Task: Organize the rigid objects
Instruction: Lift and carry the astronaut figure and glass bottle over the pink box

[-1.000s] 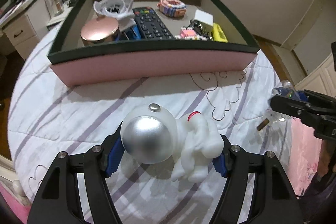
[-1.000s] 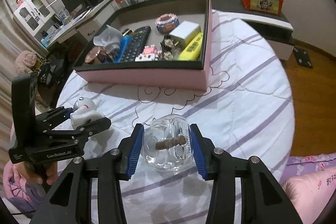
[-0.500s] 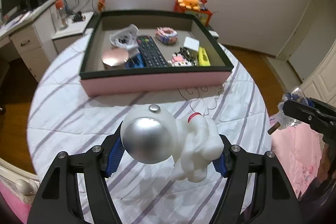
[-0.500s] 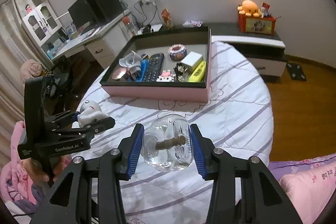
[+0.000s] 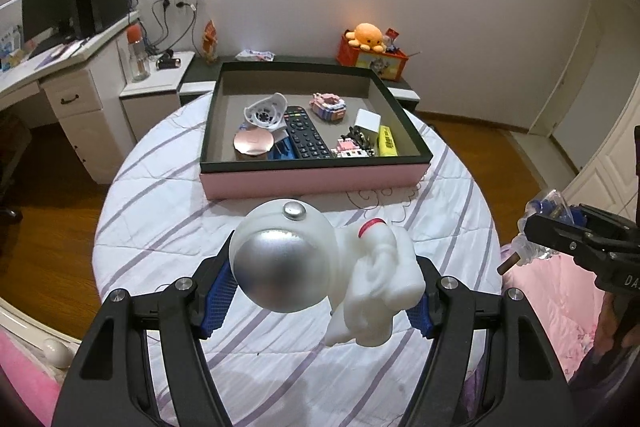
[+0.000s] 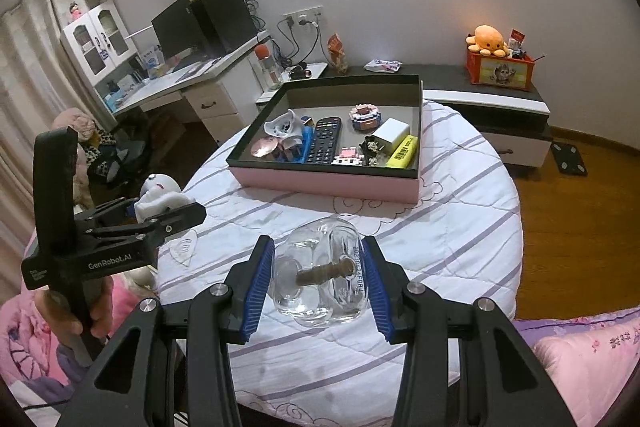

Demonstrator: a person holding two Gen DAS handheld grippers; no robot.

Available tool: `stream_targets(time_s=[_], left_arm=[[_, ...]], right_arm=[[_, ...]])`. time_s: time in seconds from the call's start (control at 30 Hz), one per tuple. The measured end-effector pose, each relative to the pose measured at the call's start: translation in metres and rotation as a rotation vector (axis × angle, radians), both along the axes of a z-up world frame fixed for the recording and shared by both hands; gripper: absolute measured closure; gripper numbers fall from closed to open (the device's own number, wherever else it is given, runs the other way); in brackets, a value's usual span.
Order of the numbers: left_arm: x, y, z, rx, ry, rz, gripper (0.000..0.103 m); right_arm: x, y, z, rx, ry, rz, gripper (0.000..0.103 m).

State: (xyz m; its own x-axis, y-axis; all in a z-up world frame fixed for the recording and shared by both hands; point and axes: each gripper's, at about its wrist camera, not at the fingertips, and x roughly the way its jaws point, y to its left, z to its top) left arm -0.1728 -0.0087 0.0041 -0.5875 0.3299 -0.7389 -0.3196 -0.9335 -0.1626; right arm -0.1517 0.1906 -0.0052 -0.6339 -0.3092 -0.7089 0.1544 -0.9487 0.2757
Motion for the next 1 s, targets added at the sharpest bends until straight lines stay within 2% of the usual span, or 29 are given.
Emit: stream_targets(time_s=[0.27, 0.43, 0.67, 1.0], left_arm=[[-0.012, 0.004, -0.001, -0.005, -0.008, 0.005, 0.032], [-0.032, 0.01, 0.0, -0.014, -0.007, -0.006, 0.032], [-0.079, 0.026, -0.002, -0.048, 0.002, 0.014, 0.032], [-0.158, 0.073, -0.025, -0.113, -0.037, -0.044, 0.032]], right_arm=[[-0.007, 0.003, 0.001, -0.012, 0.007, 0.0, 0.057], [-0.031, 0.008, -0.003, -0.023, -0.002, 0.005, 0.057], [-0.077, 0.02, -0.014, -0.056, -0.015, 0.0, 0.057], [-0.155, 0.044, -0.045, -0.095, -0.04, -0.02, 0.057]])
